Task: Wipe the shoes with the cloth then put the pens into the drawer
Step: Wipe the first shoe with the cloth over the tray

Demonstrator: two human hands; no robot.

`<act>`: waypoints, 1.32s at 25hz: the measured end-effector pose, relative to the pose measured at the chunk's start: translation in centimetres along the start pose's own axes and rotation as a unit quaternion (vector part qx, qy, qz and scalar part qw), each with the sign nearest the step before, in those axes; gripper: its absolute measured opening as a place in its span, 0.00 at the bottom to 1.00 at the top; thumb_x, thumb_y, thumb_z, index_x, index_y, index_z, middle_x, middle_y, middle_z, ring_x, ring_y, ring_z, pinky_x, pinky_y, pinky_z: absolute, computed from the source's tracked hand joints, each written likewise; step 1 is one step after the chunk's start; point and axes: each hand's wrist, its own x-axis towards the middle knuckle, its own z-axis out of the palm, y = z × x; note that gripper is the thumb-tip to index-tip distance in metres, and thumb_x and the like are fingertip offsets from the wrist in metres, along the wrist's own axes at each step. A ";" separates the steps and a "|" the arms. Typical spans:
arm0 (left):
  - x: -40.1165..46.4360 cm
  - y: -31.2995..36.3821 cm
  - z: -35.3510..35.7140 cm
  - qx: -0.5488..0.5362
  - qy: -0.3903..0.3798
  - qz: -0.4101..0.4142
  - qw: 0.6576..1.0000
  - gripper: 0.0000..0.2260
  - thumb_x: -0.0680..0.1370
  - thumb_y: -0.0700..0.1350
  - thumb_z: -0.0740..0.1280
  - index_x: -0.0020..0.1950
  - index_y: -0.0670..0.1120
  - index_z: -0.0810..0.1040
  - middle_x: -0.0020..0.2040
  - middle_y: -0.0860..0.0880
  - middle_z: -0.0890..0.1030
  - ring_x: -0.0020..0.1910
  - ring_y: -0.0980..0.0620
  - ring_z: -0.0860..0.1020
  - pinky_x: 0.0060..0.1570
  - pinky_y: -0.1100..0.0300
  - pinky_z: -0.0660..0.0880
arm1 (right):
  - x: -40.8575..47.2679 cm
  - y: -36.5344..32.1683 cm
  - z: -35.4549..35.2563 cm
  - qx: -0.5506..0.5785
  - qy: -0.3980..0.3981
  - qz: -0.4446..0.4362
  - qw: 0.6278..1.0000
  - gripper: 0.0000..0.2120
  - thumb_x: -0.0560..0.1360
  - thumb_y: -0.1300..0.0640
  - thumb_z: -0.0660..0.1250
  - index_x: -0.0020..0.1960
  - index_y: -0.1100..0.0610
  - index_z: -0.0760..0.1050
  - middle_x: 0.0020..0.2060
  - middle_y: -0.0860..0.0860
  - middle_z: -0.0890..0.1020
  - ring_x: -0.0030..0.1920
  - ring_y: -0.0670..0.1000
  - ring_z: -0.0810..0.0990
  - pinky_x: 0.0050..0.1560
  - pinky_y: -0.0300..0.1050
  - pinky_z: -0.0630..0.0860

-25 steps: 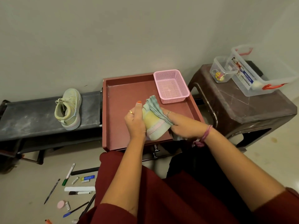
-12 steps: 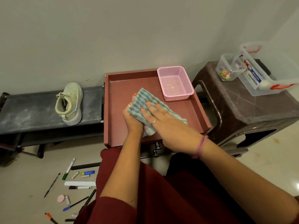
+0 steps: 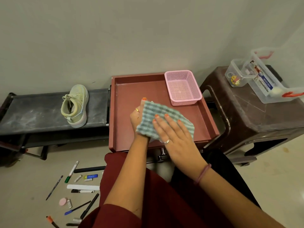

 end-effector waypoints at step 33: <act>2.2 -0.4 -4.4 0.096 -0.010 0.138 0.986 0.24 0.73 0.57 0.68 0.35 0.36 0.70 0.33 0.43 0.69 0.32 0.48 0.67 0.32 0.56 0.65 | 5.7 4.3 0.1 0.345 -0.199 0.188 0.898 0.34 0.70 0.76 0.52 0.75 0.59 0.56 0.72 0.50 0.63 0.67 0.49 0.68 0.68 0.36 0.63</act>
